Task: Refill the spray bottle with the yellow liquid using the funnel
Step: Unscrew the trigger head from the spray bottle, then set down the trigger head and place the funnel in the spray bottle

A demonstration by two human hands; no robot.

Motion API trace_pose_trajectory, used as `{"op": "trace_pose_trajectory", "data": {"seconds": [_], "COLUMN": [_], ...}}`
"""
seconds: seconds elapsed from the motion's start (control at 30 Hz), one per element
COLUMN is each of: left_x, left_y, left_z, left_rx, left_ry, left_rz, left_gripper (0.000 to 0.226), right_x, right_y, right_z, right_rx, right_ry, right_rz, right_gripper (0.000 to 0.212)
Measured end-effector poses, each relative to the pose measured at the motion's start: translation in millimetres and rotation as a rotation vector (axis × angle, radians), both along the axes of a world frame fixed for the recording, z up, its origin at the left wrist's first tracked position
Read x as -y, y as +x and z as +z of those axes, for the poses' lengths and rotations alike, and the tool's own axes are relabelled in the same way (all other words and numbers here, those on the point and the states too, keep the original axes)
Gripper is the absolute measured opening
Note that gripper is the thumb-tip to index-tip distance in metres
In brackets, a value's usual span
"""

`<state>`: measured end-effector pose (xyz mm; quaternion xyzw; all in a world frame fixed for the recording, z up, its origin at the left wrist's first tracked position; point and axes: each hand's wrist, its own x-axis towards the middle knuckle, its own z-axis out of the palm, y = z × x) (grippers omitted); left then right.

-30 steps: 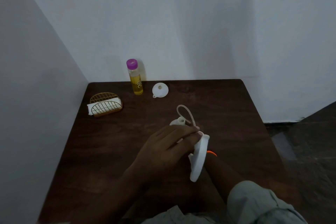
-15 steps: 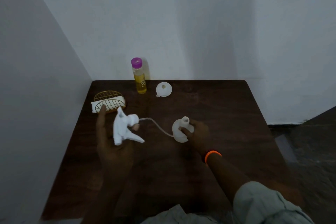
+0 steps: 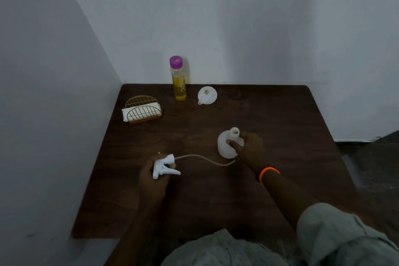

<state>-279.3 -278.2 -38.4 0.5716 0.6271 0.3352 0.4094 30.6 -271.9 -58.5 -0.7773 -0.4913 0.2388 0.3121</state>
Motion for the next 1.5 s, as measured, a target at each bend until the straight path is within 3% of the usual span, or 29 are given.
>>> {"op": "trace_pose_trajectory", "data": {"seconds": [0.1, 0.27, 0.43, 0.53, 0.93, 1.2, 1.37, 1.5], "left_x": [-5.8, -15.7, -19.3, -16.6, 5.0, 7.0, -19.3, -49.3], "left_y": [-13.3, -31.2, -45.7, -49.7, -47.2, -37.6, 7.4, 52.4], "left_z": [-16.7, -34.5, -53.8, -68.7, -91.6, -84.2, -60.7, -36.2], "left_rx": [-0.101, -0.289, -0.367, -0.382, -0.307, -0.386, -0.375, -0.326], "left_ry": [-0.036, 0.103, 0.267, 0.263, 0.251, 0.337, 0.365, 0.33], "left_rz": [-0.106, -0.324, -0.473, -0.504, -0.468, -0.508, -0.437, -0.39], "left_gripper": [0.033, 0.04, 0.038, 0.039, 0.046, 0.045, 0.035, 0.026], "right_x": [0.5, -0.4, 0.1, -0.4, 3.9, 11.3, 12.1, 5.3], "right_y": [0.6, 0.3, -0.6, -0.7, -4.8, -7.9, 4.2, 20.4], "right_z": [-1.0, -0.2, -1.1, 0.9, 7.4, 5.5, 6.1, 13.2], "right_rx": [0.017, 0.026, 0.03, 0.032, 0.027, 0.021, -0.025, -0.054], "right_ry": [0.018, -0.007, -0.017, -0.02, -0.027, -0.073, -0.106, -0.021], "right_rz": [0.01, 0.004, 0.001, 0.008, 0.008, -0.016, -0.033, -0.103], "right_gripper": [0.042, 0.042, 0.044, 0.043, 0.043, 0.086, 0.081, 0.062]}}
